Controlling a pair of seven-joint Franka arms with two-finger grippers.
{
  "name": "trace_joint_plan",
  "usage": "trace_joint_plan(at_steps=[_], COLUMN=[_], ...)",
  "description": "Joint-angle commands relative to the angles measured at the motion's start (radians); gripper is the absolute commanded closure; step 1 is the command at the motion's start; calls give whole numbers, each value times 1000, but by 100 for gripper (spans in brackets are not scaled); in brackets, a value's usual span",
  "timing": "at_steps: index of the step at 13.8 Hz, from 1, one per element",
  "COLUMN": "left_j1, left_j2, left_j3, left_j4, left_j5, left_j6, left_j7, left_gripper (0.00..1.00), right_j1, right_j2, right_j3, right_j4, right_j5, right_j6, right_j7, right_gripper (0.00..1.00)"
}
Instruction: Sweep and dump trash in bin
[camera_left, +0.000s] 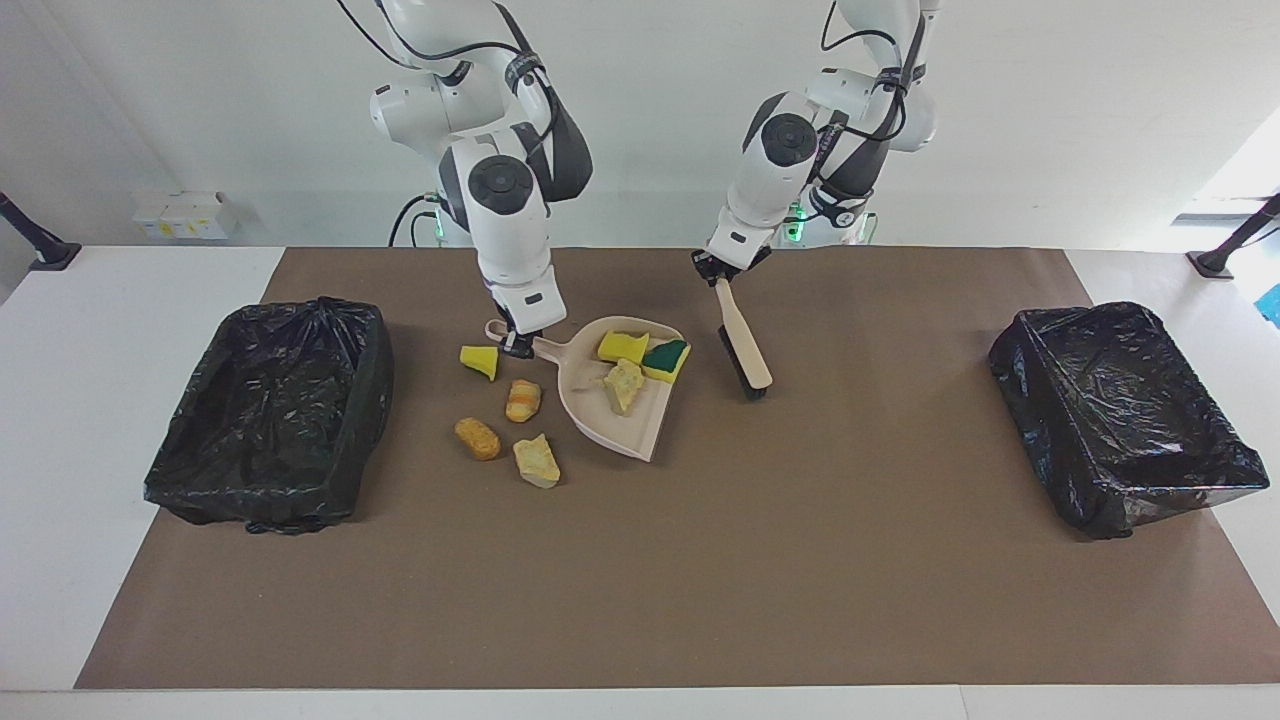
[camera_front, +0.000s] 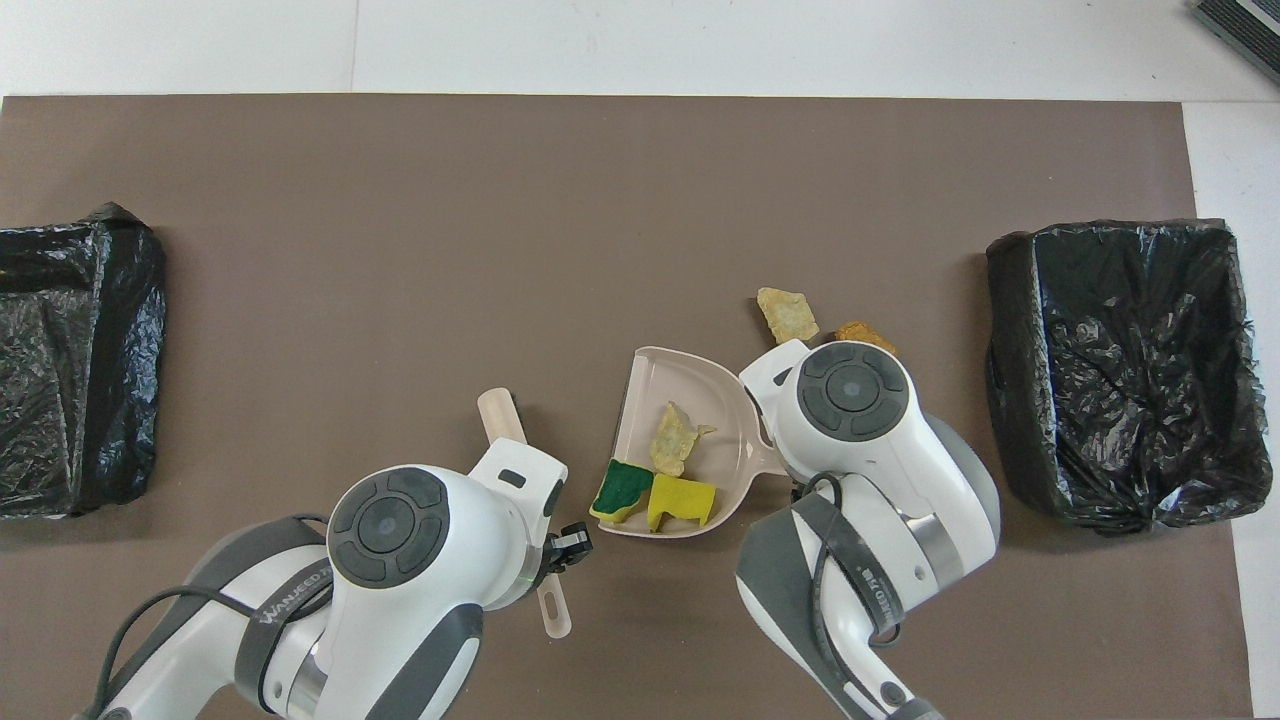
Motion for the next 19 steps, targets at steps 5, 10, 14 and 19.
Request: trace_joint_plan(at_steps=[5,10,14,19], left_j1=[-55,-216,-272,-226], left_j2=[-76,-67,-62,-36], left_j3=[-41,-49,-49,-42], left_j4=[-79,-133,-172,-130], left_j5=[45,45,45,48], left_j6=[78,172,219,227], left_j7=[5,-73,-121,-110], left_gripper=[100,100,100,0], right_j1=[-260,-560,-747,-840], right_j2=[-23,-26,-12,8], right_j3=[-4,-5,-14,-14], right_j4=[174,207,272,297], right_j5=[56,76,36,-172], right_j6=[-109,-166,-198,-90], right_j7=[-268,-551,-810,-954], right_gripper=[100,100,100,100])
